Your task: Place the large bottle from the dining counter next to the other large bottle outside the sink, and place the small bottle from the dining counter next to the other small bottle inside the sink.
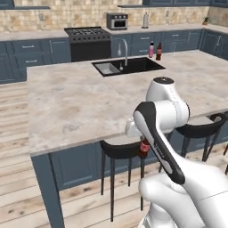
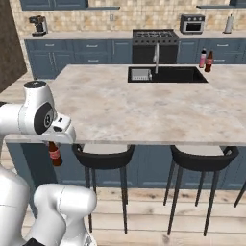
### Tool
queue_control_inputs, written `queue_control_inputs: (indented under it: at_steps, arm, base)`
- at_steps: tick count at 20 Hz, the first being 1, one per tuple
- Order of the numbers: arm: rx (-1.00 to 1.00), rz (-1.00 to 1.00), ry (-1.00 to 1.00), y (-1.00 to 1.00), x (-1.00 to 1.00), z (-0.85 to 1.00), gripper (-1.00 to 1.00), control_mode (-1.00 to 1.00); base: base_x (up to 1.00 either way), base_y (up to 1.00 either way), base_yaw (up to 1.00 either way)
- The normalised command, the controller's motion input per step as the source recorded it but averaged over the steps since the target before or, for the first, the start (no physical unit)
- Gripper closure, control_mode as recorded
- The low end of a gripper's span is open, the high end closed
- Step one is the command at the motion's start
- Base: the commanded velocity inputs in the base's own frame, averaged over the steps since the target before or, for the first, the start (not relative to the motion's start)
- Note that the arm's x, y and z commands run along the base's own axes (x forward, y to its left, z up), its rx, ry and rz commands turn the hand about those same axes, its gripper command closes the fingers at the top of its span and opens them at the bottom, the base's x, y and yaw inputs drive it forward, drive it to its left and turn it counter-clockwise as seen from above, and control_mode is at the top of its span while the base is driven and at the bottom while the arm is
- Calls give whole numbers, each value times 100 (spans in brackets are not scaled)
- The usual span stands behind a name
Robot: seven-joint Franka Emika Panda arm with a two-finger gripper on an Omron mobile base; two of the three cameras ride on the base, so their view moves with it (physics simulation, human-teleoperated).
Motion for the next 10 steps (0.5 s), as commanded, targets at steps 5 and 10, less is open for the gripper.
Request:
queue_control_inputs:
  at_steps: [5, 10]
  arm:
    - [0, 0, 0, 0, 0, 0, 100, 100]
    - [0, 0, 0, 0, 0, 0, 100, 100]
  base:
    - [-14, 100, -38]
    - [-9, 100, -43]
